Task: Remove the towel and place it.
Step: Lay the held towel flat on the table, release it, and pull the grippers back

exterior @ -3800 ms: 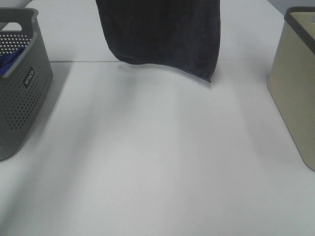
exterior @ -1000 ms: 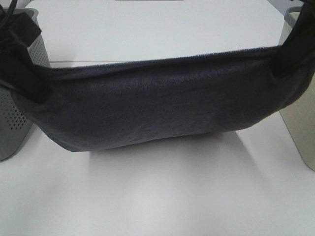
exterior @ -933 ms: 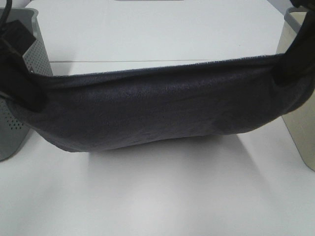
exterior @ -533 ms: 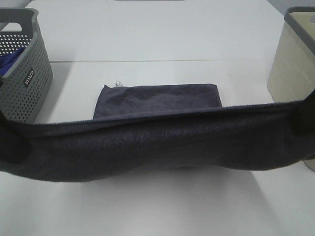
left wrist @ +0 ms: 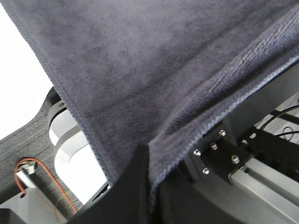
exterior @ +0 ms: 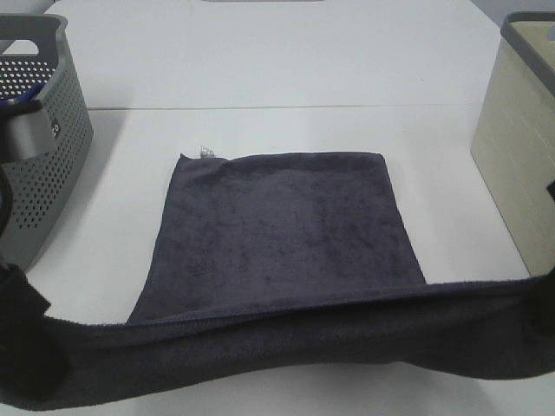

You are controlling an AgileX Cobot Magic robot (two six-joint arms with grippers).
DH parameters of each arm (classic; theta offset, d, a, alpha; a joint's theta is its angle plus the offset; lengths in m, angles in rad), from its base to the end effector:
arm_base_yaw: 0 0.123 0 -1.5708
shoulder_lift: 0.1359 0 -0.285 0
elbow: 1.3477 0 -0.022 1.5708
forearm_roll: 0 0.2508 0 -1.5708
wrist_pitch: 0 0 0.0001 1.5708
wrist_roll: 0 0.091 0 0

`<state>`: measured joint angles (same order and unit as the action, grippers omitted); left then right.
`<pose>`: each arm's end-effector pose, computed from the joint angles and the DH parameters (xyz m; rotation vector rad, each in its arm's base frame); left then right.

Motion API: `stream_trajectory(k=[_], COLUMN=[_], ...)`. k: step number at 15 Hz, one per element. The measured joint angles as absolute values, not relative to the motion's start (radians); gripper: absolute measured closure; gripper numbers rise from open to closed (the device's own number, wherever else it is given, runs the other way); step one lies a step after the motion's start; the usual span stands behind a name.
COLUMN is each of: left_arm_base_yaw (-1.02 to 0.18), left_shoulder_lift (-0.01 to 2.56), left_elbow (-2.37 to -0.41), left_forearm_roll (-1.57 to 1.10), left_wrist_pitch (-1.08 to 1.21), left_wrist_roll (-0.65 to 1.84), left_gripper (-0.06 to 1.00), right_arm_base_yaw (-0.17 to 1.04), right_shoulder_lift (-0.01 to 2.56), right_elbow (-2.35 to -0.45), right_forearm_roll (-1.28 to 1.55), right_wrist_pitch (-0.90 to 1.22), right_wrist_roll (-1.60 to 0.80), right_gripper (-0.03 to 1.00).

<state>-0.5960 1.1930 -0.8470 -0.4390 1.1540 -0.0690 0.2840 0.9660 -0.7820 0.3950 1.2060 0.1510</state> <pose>0.1424 -0.1393 0.2745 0.5752 2.9992 -0.6865 0.1325 0.0728 0.2936 -0.0590 2.8976 0.6399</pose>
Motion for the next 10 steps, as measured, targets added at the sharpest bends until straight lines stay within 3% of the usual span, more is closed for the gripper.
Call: stream_trajectory(k=[10], left_arm_base_yaw=[-0.742], left_shoulder_lift=[1.216], left_elbow=[-0.706], left_forearm_roll=[-0.491], left_wrist_pitch=[1.137], left_wrist_roll=[-0.143], left_gripper=[0.94], right_arm_base_yaw=[0.284], right_shoulder_lift=[0.836], right_elbow=[-0.558], right_forearm_roll=[0.475], right_wrist_pitch=[1.211], right_wrist_roll=[0.169], right_gripper=[0.95])
